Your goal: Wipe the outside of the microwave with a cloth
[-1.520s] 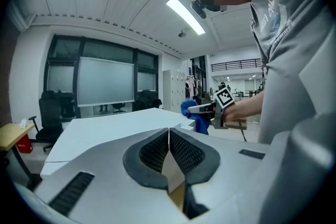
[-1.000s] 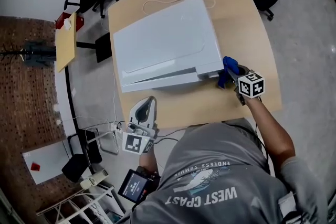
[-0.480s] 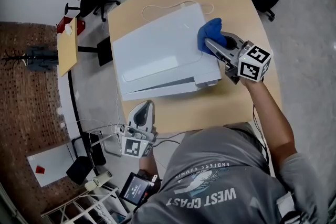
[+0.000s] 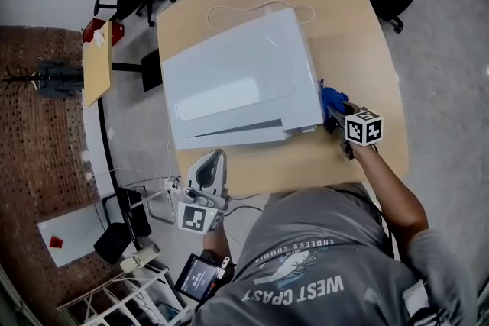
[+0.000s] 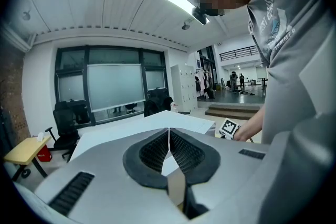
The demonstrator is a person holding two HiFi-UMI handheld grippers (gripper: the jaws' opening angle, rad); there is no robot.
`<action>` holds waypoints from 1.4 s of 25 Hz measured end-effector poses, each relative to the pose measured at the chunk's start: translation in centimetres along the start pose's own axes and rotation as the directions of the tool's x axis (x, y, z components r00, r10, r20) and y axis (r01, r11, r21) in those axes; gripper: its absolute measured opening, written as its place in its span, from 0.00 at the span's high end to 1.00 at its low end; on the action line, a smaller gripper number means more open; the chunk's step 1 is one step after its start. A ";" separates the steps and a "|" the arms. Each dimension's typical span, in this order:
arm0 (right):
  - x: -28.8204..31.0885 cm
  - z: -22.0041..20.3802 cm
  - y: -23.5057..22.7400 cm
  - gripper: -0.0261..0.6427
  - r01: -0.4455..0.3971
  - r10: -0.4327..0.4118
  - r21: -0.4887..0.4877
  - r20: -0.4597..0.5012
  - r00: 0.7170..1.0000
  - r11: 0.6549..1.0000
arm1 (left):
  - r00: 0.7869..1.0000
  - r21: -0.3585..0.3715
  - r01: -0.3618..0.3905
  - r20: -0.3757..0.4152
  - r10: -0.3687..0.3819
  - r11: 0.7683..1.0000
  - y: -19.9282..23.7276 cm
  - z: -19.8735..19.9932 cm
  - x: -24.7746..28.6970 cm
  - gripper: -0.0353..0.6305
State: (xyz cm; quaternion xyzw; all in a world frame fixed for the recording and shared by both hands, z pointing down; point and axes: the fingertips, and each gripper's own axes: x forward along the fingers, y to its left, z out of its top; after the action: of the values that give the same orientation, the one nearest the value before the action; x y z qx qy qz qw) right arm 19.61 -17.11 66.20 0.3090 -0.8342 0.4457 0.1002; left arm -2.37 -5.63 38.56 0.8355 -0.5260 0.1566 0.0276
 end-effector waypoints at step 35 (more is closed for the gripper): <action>1.5 25.5 10.0 0.86 -0.185 0.306 -0.422 0.240 0.921 0.888 | 1.000 -0.040 0.023 -0.020 -0.024 0.999 2.7 -1.2 2.6 0.91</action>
State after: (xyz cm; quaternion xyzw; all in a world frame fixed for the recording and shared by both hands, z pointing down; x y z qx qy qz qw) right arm 15.18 -34.17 45.19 0.2375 -0.9441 0.2272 -0.0259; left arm -4.04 -8.85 40.12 0.8392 -0.5189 0.1545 0.0513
